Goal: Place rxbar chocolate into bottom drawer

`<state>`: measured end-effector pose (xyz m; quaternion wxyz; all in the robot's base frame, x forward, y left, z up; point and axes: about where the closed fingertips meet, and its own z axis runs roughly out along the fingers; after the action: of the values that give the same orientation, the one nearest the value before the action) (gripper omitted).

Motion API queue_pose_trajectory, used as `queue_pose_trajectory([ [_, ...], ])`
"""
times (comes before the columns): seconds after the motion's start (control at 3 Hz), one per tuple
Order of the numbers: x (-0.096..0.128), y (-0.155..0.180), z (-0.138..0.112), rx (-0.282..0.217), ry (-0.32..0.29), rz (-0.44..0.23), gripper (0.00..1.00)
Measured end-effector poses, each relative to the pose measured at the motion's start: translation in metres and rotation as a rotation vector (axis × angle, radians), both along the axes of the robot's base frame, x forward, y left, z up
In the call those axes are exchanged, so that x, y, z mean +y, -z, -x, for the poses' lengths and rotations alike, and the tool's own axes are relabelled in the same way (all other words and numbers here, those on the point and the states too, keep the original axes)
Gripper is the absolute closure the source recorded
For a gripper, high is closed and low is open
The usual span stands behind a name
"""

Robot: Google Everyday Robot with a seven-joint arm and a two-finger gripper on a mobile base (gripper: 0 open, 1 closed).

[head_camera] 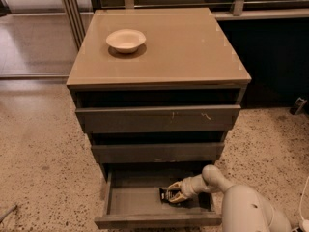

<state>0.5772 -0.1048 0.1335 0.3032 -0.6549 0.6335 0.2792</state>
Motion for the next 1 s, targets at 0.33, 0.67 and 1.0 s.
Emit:
queue_pose_trajectory([
  [0.33, -0.0021, 0.0, -0.004, -0.006, 0.005, 0.002, 0.82],
  [0.67, -0.0021, 0.0001, -0.004, -0.006, 0.005, 0.002, 0.59],
  [1.0, -0.002, 0.0001, -0.004, -0.006, 0.005, 0.002, 0.36],
])
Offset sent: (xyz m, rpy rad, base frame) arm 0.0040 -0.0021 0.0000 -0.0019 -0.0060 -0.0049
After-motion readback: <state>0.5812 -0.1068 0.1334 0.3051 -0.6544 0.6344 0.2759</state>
